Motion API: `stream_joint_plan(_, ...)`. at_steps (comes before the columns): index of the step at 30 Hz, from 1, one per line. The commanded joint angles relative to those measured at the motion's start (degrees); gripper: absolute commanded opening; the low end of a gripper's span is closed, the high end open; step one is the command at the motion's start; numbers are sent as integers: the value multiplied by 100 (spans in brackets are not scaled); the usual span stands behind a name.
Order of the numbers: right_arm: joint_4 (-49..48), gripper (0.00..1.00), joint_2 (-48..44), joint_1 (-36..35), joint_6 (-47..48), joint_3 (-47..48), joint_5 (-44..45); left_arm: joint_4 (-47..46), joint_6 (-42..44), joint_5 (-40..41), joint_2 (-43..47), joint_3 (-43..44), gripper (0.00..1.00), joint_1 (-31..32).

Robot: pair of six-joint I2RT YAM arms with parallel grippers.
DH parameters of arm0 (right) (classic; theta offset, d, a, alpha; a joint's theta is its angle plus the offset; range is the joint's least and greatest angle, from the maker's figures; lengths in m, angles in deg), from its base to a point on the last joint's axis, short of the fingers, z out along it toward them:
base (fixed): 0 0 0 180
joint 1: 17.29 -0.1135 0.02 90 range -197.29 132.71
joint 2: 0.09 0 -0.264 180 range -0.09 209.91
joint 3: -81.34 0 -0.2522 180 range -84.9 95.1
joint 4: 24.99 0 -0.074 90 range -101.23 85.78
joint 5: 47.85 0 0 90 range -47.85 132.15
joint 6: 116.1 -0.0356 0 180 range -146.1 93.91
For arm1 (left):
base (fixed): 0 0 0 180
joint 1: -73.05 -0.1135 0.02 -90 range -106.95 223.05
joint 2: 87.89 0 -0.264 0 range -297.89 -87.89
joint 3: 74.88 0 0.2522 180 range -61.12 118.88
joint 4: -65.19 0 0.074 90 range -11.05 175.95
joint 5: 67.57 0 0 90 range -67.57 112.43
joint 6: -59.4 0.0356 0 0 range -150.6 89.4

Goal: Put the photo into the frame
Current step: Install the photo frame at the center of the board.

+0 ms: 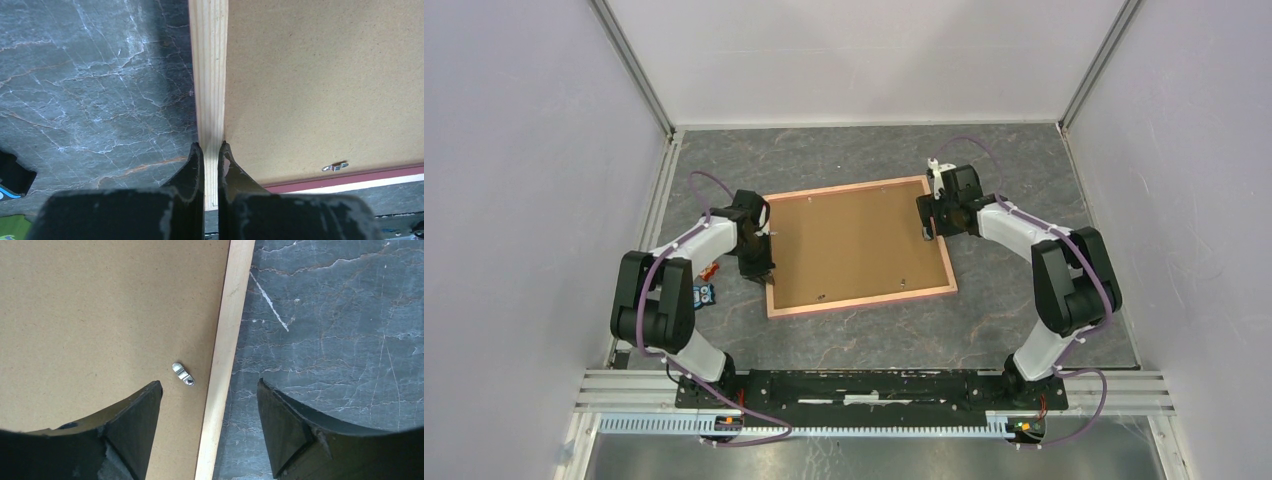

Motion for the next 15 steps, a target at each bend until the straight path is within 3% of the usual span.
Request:
stream_joint_plan(1, -153, 74, 172, 16, 103, 135, 14, 44, 384, 79, -140, 157, 2, 38)
stream_joint_plan(15, -321, 69, 409, 10, 76, -37, -5, 47, 352, 87, -147, 170, 2, 35)
